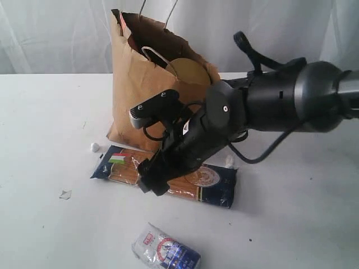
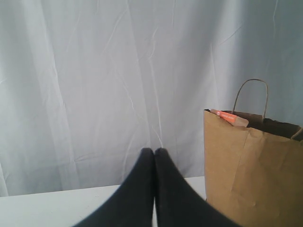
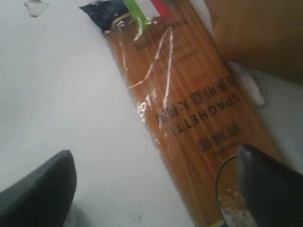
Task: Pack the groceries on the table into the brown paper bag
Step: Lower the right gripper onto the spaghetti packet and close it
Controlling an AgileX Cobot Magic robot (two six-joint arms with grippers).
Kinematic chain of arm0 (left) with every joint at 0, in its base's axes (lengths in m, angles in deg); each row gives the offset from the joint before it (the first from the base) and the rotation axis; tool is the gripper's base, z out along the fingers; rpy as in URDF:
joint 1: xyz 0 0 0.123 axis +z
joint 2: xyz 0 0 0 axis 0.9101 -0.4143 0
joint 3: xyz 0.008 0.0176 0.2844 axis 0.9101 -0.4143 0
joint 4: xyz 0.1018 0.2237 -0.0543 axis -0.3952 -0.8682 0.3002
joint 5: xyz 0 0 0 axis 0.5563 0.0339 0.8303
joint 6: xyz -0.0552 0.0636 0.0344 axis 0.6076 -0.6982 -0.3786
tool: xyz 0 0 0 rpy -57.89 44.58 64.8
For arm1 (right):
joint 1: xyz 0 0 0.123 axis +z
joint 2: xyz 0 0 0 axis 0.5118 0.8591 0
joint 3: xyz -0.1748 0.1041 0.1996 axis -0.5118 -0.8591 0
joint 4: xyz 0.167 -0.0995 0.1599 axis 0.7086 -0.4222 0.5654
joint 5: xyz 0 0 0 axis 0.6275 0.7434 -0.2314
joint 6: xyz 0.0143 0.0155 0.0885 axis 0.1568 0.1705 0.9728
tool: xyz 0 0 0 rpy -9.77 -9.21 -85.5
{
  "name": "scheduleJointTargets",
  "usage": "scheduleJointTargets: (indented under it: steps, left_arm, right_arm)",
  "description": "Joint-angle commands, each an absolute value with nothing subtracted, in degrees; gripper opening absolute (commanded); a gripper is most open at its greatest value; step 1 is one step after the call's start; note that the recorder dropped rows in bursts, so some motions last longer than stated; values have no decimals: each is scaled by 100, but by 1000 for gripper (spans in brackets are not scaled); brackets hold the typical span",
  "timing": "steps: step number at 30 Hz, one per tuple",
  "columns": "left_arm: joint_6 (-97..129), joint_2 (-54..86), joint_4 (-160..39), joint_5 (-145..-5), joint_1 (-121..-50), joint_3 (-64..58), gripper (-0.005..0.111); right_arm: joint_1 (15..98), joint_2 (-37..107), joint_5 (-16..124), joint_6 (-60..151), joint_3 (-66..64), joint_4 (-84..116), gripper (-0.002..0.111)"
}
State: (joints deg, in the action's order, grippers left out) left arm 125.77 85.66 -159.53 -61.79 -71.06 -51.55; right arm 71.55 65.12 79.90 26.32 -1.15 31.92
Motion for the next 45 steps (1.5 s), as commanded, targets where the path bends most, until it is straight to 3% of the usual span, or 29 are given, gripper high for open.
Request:
scheduleJointTargets:
  steps: [1, 8, 19, 35, 45]
  left_arm:
    - [12570, 8610, -16046, -6145, -7155, -5190, 0]
    - [12570, 8610, -16046, -6145, -7155, -5190, 0]
    - [12570, 8610, -16046, -6145, -7155, -5190, 0]
    - [12570, 8610, -16046, -6145, -7155, -5190, 0]
    - [12570, 8610, -16046, -6145, -7155, -5190, 0]
  right_arm:
    - [6846, 6803, 7911, 2745, 244, 3145, 84]
    - [6542, 7326, 8225, 2721, 410, 3145, 84]
    - [6630, 7424, 10823, 1233, 399, 3604, 84]
    - [6639, 6166, 10043, 1335, 779, 3714, 84]
    - [6554, 7227, 9183, 968, 759, 2722, 84]
